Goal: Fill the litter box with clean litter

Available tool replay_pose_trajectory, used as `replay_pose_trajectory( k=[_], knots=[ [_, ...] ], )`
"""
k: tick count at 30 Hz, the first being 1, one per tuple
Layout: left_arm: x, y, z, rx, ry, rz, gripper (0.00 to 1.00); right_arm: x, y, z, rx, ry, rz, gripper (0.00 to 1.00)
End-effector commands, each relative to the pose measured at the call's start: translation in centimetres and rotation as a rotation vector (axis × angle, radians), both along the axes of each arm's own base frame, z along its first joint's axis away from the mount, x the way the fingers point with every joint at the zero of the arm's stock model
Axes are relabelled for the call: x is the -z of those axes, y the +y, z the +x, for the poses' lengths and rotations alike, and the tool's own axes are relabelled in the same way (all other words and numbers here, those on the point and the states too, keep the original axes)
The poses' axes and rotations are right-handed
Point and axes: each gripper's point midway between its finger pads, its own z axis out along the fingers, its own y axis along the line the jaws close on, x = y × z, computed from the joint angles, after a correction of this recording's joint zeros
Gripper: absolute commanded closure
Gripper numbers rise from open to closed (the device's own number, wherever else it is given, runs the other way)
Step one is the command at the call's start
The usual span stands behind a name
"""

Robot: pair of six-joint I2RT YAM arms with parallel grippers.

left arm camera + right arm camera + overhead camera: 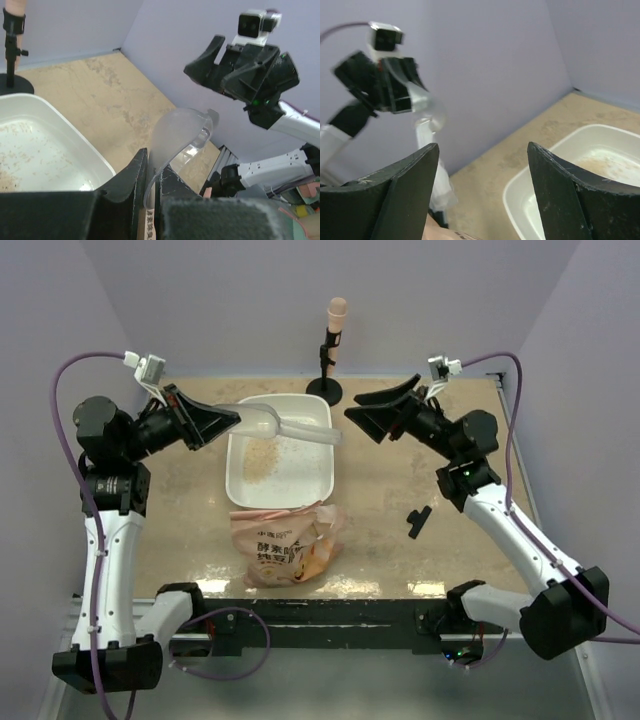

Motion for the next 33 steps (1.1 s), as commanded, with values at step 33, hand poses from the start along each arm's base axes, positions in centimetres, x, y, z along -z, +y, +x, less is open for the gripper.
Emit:
replay_pose_trajectory(
  k=[33],
  knots=[
    [2.8,1.1,1.6,0.015,0.129,-0.219,1.0,3.1,5.1,-3.7,-0.266,-0.081,-0.147,0.29]
  ],
)
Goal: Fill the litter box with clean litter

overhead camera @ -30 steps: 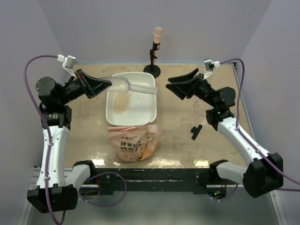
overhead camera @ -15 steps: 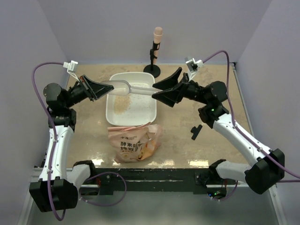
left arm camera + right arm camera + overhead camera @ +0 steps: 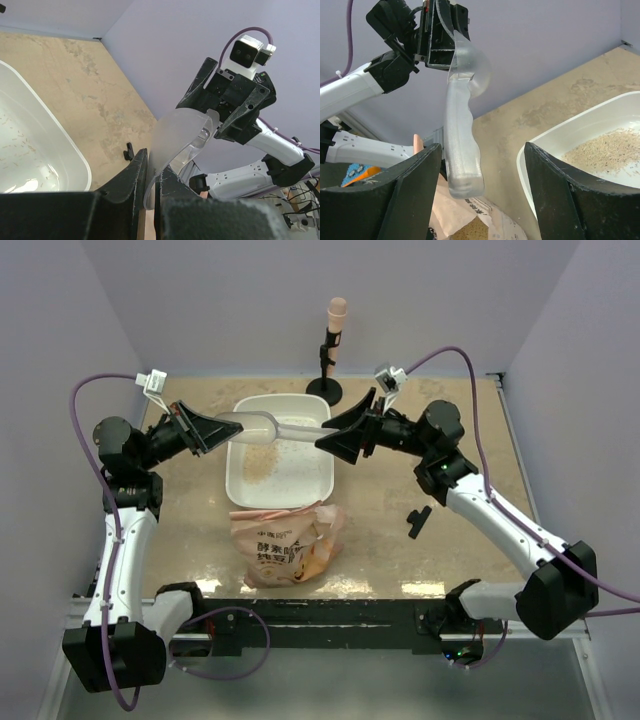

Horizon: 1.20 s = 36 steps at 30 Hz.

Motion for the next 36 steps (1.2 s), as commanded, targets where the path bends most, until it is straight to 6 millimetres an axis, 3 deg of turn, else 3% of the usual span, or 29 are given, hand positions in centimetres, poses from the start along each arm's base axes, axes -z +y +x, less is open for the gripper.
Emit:
replay_pose_trajectory(
  k=[1,7,18,24,36],
  knots=[
    [-2.2,0.2,-0.4,-0.012,-0.063,-0.006,1.0,-2.2,0.2,-1.1,-0.027,-0.089,0.027,0.3],
    [-1.8,0.2,-0.4,-0.012,-0.06,-0.006,1.0,-2.7,0.6,-2.0,-0.075,-0.103,0.055,0.39],
    [-1.8,0.1,-0.4,-0.006,-0.062,-0.005,1.0,-3.6,1.2,-2.9,-0.12,-0.12,0.076,0.47],
    [-1.7,0.1,-0.5,-0.004,-0.06,-0.005,1.0,-3.8,1.5,-3.0,-0.131,-0.122,0.09,0.61],
    [-0.7,-0.1,-1.4,0.002,-0.054,0.0,1.0,-4.9,1.2,-3.3,-0.123,-0.14,0.12,0.63]
  ],
)
